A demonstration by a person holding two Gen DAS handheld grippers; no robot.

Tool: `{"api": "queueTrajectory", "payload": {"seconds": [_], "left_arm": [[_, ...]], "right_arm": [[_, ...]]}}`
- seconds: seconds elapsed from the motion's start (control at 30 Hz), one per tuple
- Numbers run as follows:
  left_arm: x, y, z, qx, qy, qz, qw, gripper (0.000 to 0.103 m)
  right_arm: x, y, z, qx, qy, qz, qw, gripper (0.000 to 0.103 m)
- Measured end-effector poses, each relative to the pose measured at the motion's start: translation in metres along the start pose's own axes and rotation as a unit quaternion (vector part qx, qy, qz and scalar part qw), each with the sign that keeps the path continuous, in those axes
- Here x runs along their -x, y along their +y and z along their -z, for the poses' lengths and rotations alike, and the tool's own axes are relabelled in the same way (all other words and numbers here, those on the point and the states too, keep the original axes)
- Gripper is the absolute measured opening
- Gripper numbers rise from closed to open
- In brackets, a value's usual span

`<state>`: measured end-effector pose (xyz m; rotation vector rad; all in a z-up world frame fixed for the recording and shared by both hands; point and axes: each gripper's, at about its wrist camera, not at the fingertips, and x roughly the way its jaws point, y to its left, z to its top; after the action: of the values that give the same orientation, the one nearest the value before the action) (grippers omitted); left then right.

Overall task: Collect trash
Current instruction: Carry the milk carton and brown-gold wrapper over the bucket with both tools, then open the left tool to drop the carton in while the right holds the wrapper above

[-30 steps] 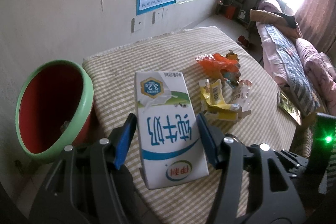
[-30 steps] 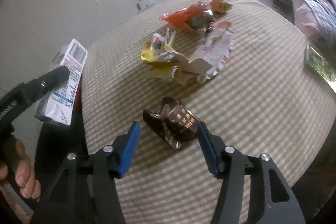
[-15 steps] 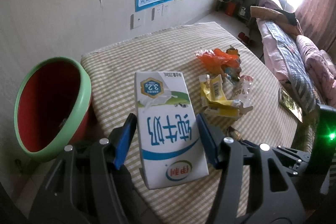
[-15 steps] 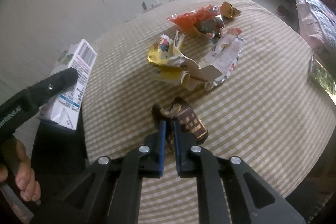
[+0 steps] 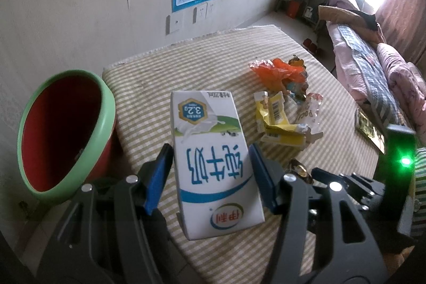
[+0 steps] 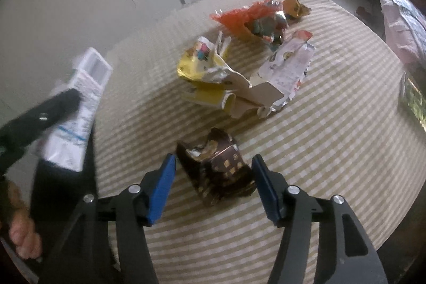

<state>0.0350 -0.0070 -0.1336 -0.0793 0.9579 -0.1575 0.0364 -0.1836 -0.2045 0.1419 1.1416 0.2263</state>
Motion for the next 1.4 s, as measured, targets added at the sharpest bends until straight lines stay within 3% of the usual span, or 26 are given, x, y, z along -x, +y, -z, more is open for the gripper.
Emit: {"api": "queueTrajectory", "payload": {"seconds": [0.13,0.53,0.93,1.2,1.4], "left_arm": [[-0.003,0.004,0.000,0.004,0.002,-0.002,1.0000,0.057],[-0.003,0.007,-0.002,0.010,0.001,0.005,0.9999,0.057],[0.006,0.024,-0.005,0.038,-0.013,0.013,0.9991,0.057],[0.024,0.054,-0.010,0.059,-0.045,0.009,0.9972,0.057],[0.039,0.103,-0.009,0.091,-0.069,-0.026,0.9931,0.057]], "right_arm": [[-0.007,0.005,-0.006,0.014,0.008,0.006,1.000,0.048],[0.054,0.035,-0.014,0.043,-0.064,0.002,0.997,0.047],[0.076,0.058,-0.021,0.047,-0.078,-0.009,0.996,0.047],[0.073,0.081,-0.028,0.063,-0.076,-0.002,0.995,0.047],[0.060,0.114,-0.040,0.079,-0.069,-0.029,0.994,0.048]]}}
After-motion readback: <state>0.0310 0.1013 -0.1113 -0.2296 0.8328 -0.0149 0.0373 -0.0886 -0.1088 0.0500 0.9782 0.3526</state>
